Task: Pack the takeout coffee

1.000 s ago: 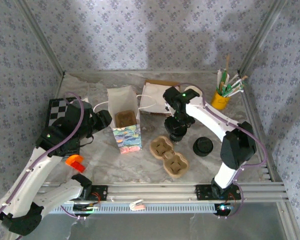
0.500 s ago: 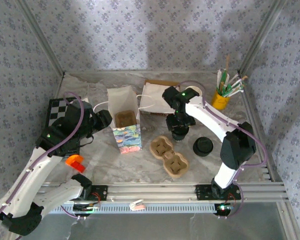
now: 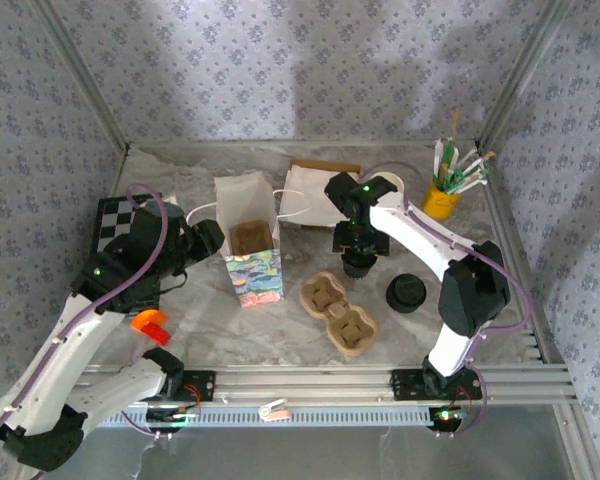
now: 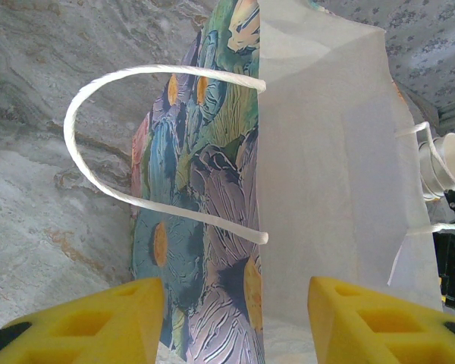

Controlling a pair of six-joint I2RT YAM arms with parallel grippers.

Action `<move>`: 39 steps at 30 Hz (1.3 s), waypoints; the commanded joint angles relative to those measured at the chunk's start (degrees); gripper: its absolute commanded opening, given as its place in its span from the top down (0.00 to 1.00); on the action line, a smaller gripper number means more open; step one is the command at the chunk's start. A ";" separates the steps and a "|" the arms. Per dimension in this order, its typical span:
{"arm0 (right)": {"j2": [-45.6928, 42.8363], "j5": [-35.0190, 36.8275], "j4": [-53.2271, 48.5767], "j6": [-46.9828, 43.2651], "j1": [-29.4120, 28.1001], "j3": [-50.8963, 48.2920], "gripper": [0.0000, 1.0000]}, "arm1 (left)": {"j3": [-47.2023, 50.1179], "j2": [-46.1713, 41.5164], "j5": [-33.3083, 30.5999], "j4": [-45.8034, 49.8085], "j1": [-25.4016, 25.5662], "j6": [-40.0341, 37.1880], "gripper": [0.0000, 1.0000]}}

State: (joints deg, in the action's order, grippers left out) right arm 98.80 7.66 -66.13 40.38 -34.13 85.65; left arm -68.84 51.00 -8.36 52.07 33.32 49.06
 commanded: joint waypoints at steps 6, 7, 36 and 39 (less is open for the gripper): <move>-2.32 0.29 -2.61 -0.48 0.96 1.10 0.08 | -0.84 -0.27 0.06 -0.50 -0.45 -0.81 0.46; -2.67 0.49 -3.30 -1.92 0.89 1.64 0.07 | -1.02 -0.37 0.08 -0.27 -0.46 -0.85 0.46; -3.28 -0.52 1.16 -18.49 0.83 -2.70 0.08 | 0.02 -0.95 -0.37 0.09 -0.41 -1.59 0.44; -2.60 -0.93 0.99 -18.74 1.05 -1.94 0.10 | 0.21 -0.99 -0.43 -0.13 -0.42 -1.52 0.44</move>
State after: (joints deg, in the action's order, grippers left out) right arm 95.24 7.20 -63.20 21.98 -33.43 81.52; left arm -68.84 50.02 -8.36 52.12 33.10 48.80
